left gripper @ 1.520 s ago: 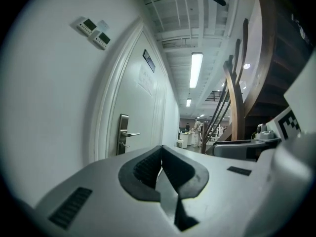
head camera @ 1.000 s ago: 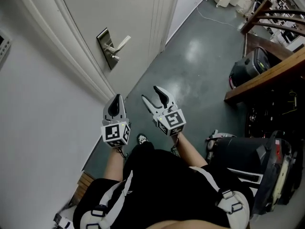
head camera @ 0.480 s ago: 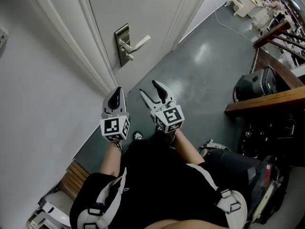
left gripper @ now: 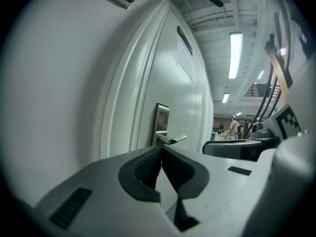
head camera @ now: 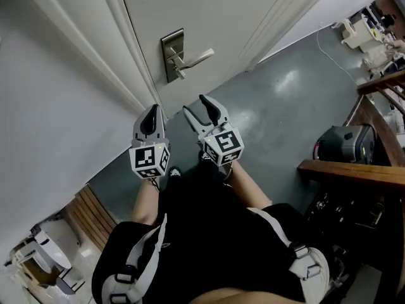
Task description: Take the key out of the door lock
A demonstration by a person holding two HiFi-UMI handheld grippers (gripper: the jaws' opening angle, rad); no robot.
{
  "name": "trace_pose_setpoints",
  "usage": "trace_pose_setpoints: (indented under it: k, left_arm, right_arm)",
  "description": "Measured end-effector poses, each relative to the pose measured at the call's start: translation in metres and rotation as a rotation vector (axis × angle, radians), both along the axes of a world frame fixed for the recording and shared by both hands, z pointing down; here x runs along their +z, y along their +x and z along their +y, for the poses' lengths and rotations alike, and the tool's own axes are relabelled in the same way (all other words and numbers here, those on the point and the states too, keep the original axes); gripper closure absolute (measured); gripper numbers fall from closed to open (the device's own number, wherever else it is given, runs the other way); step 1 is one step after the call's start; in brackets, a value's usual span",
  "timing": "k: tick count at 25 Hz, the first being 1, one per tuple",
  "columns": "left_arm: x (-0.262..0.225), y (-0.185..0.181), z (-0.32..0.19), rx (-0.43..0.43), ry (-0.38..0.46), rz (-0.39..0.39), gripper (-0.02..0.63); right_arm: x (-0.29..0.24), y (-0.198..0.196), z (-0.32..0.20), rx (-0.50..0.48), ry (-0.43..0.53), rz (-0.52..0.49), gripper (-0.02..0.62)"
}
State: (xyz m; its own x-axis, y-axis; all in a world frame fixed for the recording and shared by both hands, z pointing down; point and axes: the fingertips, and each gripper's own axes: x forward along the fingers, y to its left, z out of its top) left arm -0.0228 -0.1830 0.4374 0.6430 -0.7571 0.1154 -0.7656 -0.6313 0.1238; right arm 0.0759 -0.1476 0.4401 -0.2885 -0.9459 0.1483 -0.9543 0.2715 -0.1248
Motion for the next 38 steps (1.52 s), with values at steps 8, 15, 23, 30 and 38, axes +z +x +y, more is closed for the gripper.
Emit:
trace_pose_setpoints:
  k: [8, 15, 23, 30, 38]
  left_arm:
    - [0.028, 0.021, -0.001, -0.196, -0.037, -0.029, 0.583]
    - [0.058, 0.04, 0.01, -0.291, -0.091, -0.034, 0.583]
    - [0.079, 0.037, 0.003, -0.347, -0.096, -0.077, 0.583]
    - [0.095, 0.031, -0.013, -0.361, -0.11, -0.1, 0.583]
    - [0.101, 0.031, -0.032, -0.359, -0.136, -0.093, 0.583]
  right_arm:
    - [0.026, 0.032, -0.024, -0.171, -0.05, -0.014, 0.342]
    - [0.059, 0.05, -0.026, -0.248, -0.123, -0.084, 0.347]
    - [0.083, 0.044, -0.046, -0.276, -0.187, -0.161, 0.359]
    - [0.096, 0.038, -0.072, -0.28, -0.229, -0.28, 0.367]
    - [0.099, 0.038, -0.103, -0.248, -0.26, -0.399, 0.373]
